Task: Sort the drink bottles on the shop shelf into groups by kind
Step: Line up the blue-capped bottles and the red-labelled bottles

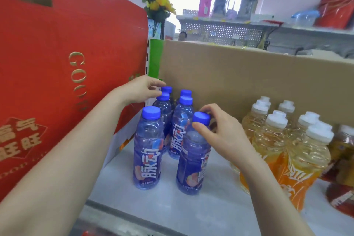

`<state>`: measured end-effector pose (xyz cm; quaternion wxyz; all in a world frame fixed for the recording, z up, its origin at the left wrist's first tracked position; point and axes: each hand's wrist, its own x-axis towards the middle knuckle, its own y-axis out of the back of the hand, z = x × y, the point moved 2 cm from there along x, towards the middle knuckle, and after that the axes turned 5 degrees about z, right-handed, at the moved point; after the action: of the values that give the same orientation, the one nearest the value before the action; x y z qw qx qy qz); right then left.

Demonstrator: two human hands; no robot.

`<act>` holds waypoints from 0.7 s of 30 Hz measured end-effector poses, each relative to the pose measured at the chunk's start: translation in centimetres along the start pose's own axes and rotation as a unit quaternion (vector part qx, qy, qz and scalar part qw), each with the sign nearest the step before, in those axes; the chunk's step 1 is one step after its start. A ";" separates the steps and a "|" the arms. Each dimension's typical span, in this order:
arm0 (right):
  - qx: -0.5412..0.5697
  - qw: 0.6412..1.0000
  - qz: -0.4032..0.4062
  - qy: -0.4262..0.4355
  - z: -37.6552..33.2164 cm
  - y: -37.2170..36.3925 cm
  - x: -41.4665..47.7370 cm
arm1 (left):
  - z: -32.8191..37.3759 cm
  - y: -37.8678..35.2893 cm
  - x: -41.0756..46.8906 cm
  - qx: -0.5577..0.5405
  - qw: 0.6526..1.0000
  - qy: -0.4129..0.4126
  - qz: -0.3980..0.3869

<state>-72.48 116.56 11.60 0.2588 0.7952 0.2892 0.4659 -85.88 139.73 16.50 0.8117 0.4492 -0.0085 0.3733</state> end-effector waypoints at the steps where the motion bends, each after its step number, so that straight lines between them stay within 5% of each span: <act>1: 0.000 1.000 -0.002 0.001 0.0 0.0 0.0 | -0.1 -0.4 0.8 0.031 0.999 -0.006 -0.036; 4: 0.007 1.000 -0.001 0.001 0.3 -0.1 0.0 | 0.0 -1.3 2.1 0.085 0.994 -0.032 -0.062; 9: 0.006 1.000 0.006 -0.005 0.3 -0.5 -0.1 | 0.0 -2.0 2.0 0.196 0.979 -0.048 0.031; 18: -0.007 1.000 0.019 -0.014 -0.2 -1.3 0.5 | -1.1 -0.9 0.3 0.093 0.993 -0.028 0.060; 21: -0.002 0.999 0.032 -0.006 -0.3 -1.8 0.6 | -0.8 0.4 -2.1 -0.075 0.988 -0.026 0.130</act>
<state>-72.85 118.32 10.86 0.2465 0.8063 0.2614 0.4699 -87.90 139.24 15.61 0.7872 0.3919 -0.1157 0.4618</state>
